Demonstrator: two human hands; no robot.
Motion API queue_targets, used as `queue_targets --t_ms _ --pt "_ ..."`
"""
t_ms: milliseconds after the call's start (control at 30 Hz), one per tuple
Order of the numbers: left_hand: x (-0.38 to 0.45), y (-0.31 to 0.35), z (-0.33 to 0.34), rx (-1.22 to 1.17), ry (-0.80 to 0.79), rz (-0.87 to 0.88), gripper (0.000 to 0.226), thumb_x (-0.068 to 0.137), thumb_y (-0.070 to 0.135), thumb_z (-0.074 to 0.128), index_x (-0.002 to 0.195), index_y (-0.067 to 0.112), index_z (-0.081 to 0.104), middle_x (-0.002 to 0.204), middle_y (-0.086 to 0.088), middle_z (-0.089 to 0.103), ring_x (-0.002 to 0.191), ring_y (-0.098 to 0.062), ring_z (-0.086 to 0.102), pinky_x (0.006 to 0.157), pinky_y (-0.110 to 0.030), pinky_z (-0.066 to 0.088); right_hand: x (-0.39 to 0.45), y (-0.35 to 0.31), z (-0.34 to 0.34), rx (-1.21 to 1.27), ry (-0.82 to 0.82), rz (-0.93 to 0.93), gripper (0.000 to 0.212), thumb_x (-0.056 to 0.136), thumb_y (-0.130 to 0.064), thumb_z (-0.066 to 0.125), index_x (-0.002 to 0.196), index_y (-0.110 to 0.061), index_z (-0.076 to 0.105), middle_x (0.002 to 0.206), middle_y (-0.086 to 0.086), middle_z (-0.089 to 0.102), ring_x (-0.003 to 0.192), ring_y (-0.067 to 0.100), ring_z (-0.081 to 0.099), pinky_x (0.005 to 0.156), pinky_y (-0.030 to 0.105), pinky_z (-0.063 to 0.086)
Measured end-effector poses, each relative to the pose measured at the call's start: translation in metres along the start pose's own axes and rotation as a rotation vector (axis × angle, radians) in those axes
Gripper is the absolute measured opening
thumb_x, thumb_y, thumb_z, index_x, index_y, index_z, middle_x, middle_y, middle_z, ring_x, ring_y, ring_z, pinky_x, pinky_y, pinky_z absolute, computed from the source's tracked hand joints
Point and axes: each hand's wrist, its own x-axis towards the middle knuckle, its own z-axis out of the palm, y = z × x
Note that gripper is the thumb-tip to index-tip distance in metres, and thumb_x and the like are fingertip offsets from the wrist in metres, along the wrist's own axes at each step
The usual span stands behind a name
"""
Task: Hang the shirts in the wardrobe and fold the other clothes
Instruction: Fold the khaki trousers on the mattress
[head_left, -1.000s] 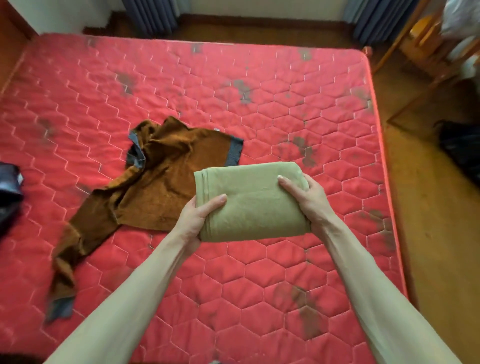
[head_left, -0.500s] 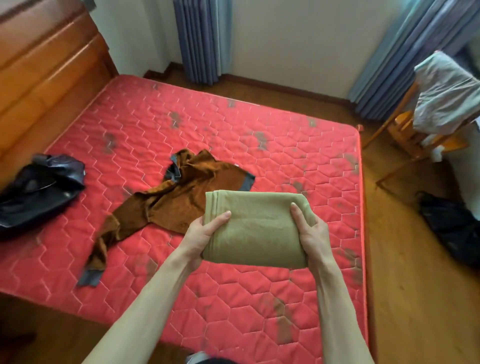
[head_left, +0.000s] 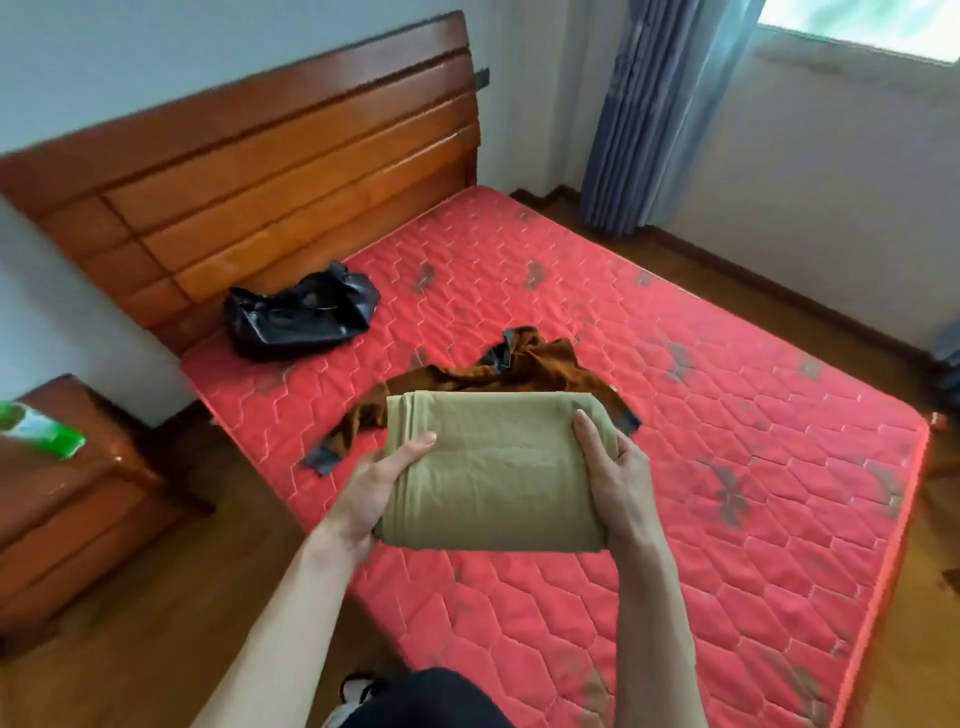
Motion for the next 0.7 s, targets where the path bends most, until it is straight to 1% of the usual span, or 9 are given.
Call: queue_targets --t_ms 100,200,267,367,467,533,567,633,700 --pt "-0.016 0.013 -0.030 -0.026 0.079 0.044 0.040 0.095 0.035 0.069 0.119 0.004 0.074 0.113 -0.019 0.076 0.105 -0.036 0.074 0.094 -0.047 0.057 0.000 -0.011 0.036 -0.040 -0.096 -0.028 0.025 0.099 -0.044 0.067 0.099 -0.021 0.077 0.087 -0.007 0.076 0.080 0.006 0.067 0.073 0.030 0.054" --pt "-0.028 0.022 -0.063 -0.068 0.149 0.065 0.042 0.094 0.038 0.069 0.119 0.005 0.075 0.114 -0.017 0.077 0.107 -0.034 0.074 0.101 -0.051 0.055 0.000 -0.020 0.072 -0.144 -0.158 -0.119 0.029 0.098 -0.047 0.066 0.096 -0.019 0.071 0.092 0.005 0.074 0.081 0.010 0.065 0.079 0.044 0.055" --pt "-0.035 0.027 -0.085 -0.108 0.180 0.070 0.043 0.093 0.039 0.070 0.118 0.006 0.076 0.115 -0.017 0.076 0.108 -0.035 0.074 0.101 -0.051 0.054 -0.001 -0.028 0.100 -0.200 -0.186 -0.183 0.033 0.099 -0.046 0.066 0.094 -0.014 0.067 0.093 0.012 0.071 0.078 0.013 0.061 0.080 0.048 0.053" --pt "-0.044 0.038 -0.124 -0.185 0.234 0.079 0.045 0.090 0.038 0.071 0.118 0.003 0.075 0.114 -0.019 0.076 0.106 -0.036 0.074 0.094 -0.046 0.057 -0.006 -0.041 0.149 -0.255 -0.222 -0.221 0.034 0.099 -0.046 0.066 0.089 -0.014 0.066 0.087 0.012 0.069 0.073 0.013 0.059 0.076 0.044 0.051" --pt "-0.055 0.052 -0.169 -0.208 0.286 0.100 0.044 0.090 0.039 0.071 0.117 0.005 0.075 0.111 -0.017 0.077 0.101 -0.033 0.076 0.084 -0.041 0.058 -0.014 -0.045 0.203 -0.263 -0.256 -0.235 0.034 0.098 -0.048 0.066 0.086 -0.016 0.068 0.081 0.010 0.070 0.071 0.014 0.060 0.075 0.048 0.053" --pt "-0.063 0.060 -0.199 -0.212 0.318 0.111 0.041 0.092 0.040 0.069 0.115 0.007 0.075 0.106 -0.015 0.079 0.095 -0.029 0.078 0.077 -0.037 0.059 -0.021 -0.046 0.238 -0.273 -0.282 -0.246 0.034 0.097 -0.048 0.066 0.086 -0.016 0.068 0.082 0.009 0.071 0.072 0.018 0.063 0.078 0.051 0.054" --pt "-0.068 0.063 -0.217 -0.222 0.334 0.117 0.040 0.092 0.040 0.069 0.114 0.007 0.076 0.105 -0.014 0.079 0.094 -0.029 0.078 0.078 -0.038 0.059 -0.027 -0.048 0.258 -0.284 -0.297 -0.247 0.035 0.097 -0.048 0.066 0.087 -0.015 0.069 0.084 0.009 0.072 0.075 0.022 0.065 0.079 0.051 0.054" --pt "-0.075 0.069 -0.254 -0.226 0.366 0.123 0.043 0.089 0.043 0.070 0.115 0.009 0.076 0.106 -0.014 0.079 0.097 -0.031 0.077 0.087 -0.046 0.059 -0.040 -0.051 0.296 -0.288 -0.336 -0.253 0.036 0.097 -0.048 0.066 0.090 -0.013 0.068 0.087 0.009 0.073 0.085 0.030 0.068 0.082 0.050 0.054" --pt "-0.081 0.072 -0.292 -0.230 0.405 0.138 0.046 0.087 0.046 0.072 0.116 0.011 0.075 0.108 -0.014 0.078 0.100 -0.032 0.076 0.095 -0.052 0.057 -0.053 -0.053 0.335 -0.278 -0.380 -0.249 0.032 0.098 -0.047 0.066 0.091 -0.016 0.069 0.089 0.007 0.073 0.089 0.028 0.068 0.084 0.048 0.054"
